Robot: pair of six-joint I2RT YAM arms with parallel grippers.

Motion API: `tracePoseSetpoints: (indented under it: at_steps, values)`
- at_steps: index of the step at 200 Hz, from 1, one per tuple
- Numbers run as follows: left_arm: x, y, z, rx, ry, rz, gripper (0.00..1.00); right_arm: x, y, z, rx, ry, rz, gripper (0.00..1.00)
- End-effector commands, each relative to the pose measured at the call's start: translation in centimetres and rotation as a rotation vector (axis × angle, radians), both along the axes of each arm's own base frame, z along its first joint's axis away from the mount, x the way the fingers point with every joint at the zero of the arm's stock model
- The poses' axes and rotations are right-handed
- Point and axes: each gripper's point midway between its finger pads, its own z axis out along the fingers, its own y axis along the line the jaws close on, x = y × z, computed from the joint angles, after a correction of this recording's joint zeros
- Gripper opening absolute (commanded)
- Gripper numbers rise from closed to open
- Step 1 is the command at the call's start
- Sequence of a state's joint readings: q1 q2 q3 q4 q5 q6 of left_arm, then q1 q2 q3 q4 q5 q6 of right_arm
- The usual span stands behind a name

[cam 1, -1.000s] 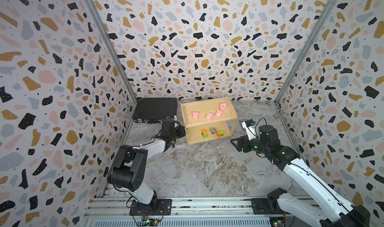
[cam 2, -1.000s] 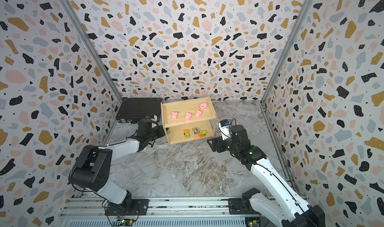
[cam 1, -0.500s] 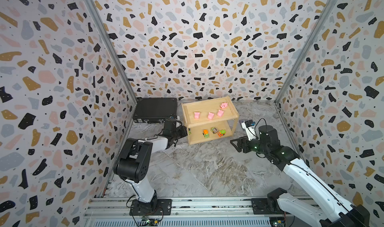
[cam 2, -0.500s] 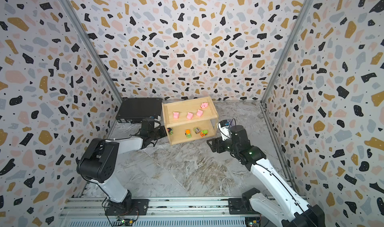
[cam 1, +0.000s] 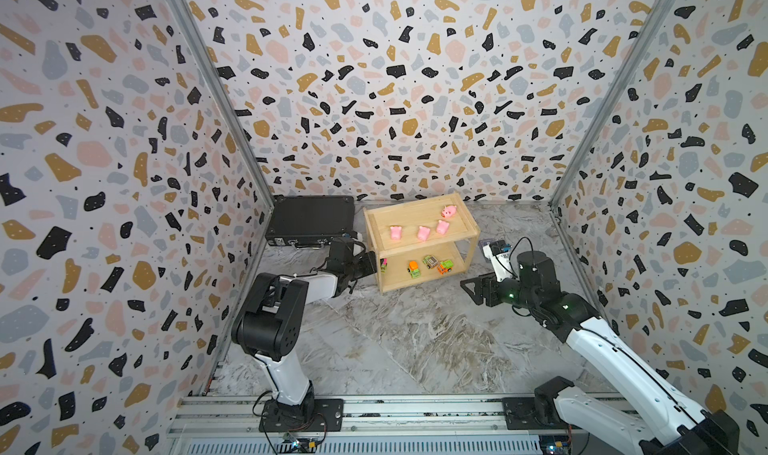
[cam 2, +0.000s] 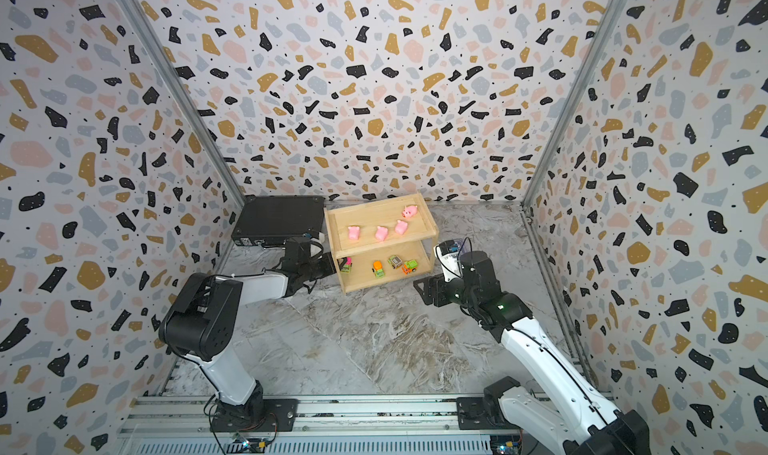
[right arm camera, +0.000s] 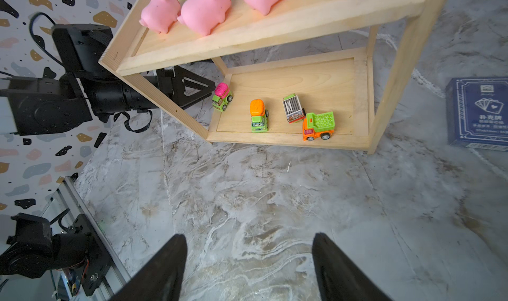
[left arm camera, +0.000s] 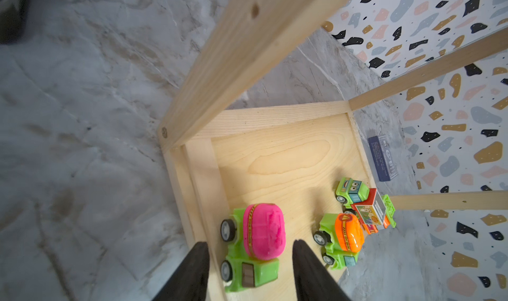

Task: Organize plastic toys on shelves
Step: Place the plastic toy on the shelf, then reset both arms

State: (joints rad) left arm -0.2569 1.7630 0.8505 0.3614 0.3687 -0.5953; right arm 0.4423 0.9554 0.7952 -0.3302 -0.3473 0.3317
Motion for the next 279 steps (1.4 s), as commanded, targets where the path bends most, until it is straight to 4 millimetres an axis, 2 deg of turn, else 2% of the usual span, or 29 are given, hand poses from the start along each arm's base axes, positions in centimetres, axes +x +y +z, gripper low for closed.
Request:
tracePoseSetpoints:
  at_steps: [1, 35, 74, 115, 158, 183, 217, 232, 247, 279]
  values:
    - [0.9, -1.0, 2.1, -0.041, -0.070, -0.038, 0.58, 0.0, 0.0, 0.0, -0.001, -0.002, 0.002, 0.77]
    - [0.8, -0.4, 2.6, -0.025, -0.085, -0.019, 0.58, 0.3, -0.5, -0.2, -0.021, -0.005, -0.027, 0.77]
    - [0.1, 0.7, 3.1, 0.029, -0.089, -0.011, 0.61, 1.0, -2.4, -1.1, -0.094, -0.016, -0.125, 0.76]
    - [-1.1, 2.4, 4.2, 0.110, -0.117, 0.018, 0.68, 1.3, -3.2, -1.7, -0.125, -0.013, -0.151, 0.76]
    - [-2.7, 4.2, 4.8, 0.208, -0.122, 0.039, 0.68, 2.2, -4.8, -2.4, -0.174, -0.009, -0.233, 0.76]
    - [-4.0, 6.1, 4.8, 0.300, -0.121, 0.084, 0.71, 3.0, -7.2, -3.2, -0.249, -0.007, -0.343, 0.77]
    - [-6.1, 9.2, 3.7, 0.420, -0.083, 0.180, 0.71, 4.1, -11.9, -4.6, -0.372, 0.006, -0.552, 0.77]
    - [-7.0, 11.6, 3.9, 0.484, -0.088, 0.285, 0.79, 4.4, -14.2, -5.0, -0.419, 0.011, -0.650, 0.77]
    - [-7.6, 13.6, 4.9, 0.546, -0.112, 0.372, 0.87, 4.6, -16.6, -5.2, -0.458, 0.013, -0.738, 0.82]
    - [-8.3, 17.6, 6.7, 0.715, -0.152, 0.521, 0.97, 5.6, -20.3, -5.9, -0.497, 0.001, -0.866, 0.90]
